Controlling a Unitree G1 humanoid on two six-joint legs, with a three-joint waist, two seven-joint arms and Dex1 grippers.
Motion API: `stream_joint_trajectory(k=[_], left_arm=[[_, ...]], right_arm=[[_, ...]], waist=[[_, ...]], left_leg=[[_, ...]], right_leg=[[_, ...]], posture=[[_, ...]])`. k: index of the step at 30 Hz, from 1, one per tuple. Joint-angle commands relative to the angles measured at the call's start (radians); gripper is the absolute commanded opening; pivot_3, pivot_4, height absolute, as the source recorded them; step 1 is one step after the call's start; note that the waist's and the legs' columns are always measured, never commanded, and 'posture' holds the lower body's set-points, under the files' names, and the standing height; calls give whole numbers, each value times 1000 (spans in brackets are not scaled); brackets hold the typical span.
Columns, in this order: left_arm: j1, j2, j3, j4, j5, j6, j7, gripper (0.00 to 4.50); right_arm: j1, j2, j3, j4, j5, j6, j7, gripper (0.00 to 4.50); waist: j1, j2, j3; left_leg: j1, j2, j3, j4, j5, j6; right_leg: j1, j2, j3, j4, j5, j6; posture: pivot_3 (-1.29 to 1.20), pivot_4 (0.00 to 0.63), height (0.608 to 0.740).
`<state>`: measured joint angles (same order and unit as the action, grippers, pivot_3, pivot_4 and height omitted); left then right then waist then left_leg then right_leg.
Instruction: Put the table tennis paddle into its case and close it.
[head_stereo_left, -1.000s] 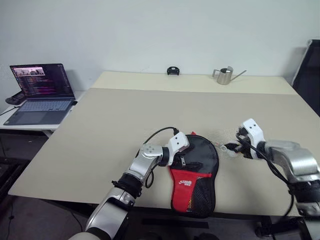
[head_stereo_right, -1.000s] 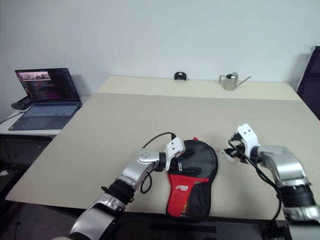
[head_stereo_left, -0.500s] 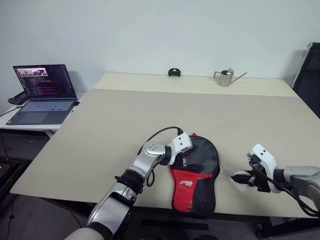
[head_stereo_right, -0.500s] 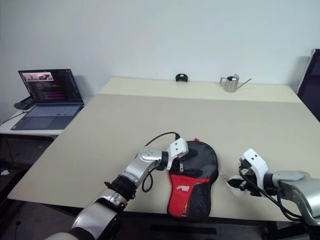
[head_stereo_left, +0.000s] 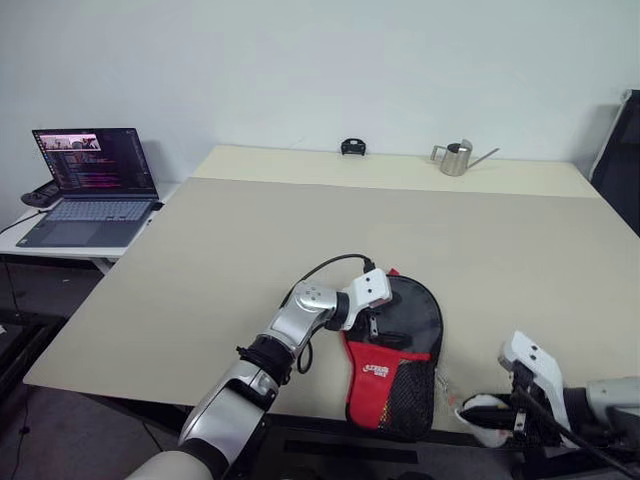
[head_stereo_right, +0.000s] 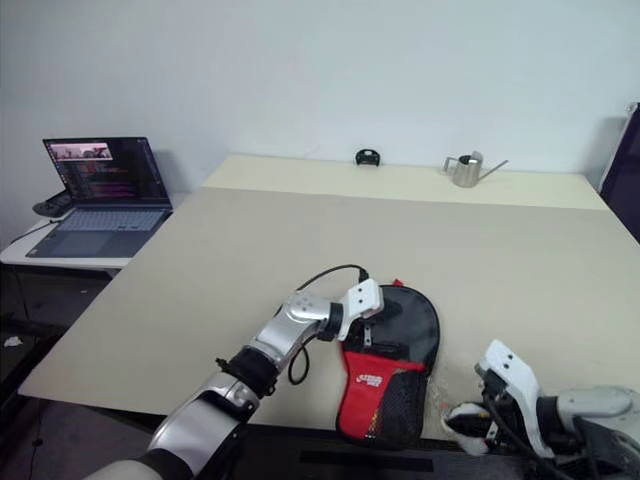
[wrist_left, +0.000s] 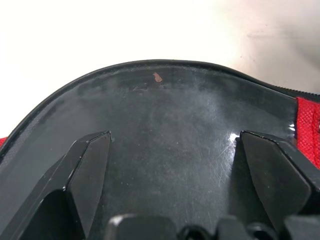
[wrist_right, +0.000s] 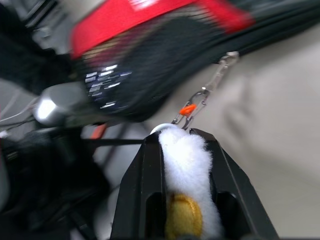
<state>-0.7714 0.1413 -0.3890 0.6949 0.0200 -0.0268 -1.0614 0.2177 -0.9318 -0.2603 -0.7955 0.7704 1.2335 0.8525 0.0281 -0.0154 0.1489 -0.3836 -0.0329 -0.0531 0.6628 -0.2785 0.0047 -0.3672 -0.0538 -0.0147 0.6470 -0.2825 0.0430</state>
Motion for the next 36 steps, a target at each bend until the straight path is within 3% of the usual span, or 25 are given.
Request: stream_joint_trajectory(k=[1, 11, 19, 29, 36], left_arm=[[54, 19, -81, 87, 98, 28, -7, 4500], [56, 20, -76, 88, 108, 31, -4, 4500], [54, 13, -76, 89, 113, 37, 2, 4500], [57, 14, -72, 80, 113, 44, 7, 4500], [58, 13, -71, 79, 112, 44, 11, 4500]], right_arm=[[55, -8, 35, -101, 87, 10, 18, 437], [97, 24, 144, -190, 181, -22, -66, 421], [-66, 126, 322, -96, 155, -19, -159, 421], [-92, 121, 370, -42, 100, -68, -194, 420], [-61, 112, 357, -42, 78, -119, -204, 2843]], waist=[[0, -3, -2], [-3, -9, -7], [-5, -12, -12], [-4, -11, -13], [-4, -11, -13]], left_leg=[[0, 0, 0, 0, 0, 1], [4, 1, 0, 0, -1, 1], [4, 2, 0, 0, -1, 1], [4, 2, -1, 0, -1, 1], [4, 2, -1, 0, -1, 1]], right_leg=[[0, 0, 0, 0, 0, 0], [4, -1, 0, -1, -1, 2], [4, -1, 0, -1, -1, 1], [4, -1, 0, -1, -1, 1], [4, -1, 0, -1, -1, 1]], posture=[[0, 150, 740], [0, 150, 740], [0, 150, 740], [0, 150, 740], [0, 150, 740]])
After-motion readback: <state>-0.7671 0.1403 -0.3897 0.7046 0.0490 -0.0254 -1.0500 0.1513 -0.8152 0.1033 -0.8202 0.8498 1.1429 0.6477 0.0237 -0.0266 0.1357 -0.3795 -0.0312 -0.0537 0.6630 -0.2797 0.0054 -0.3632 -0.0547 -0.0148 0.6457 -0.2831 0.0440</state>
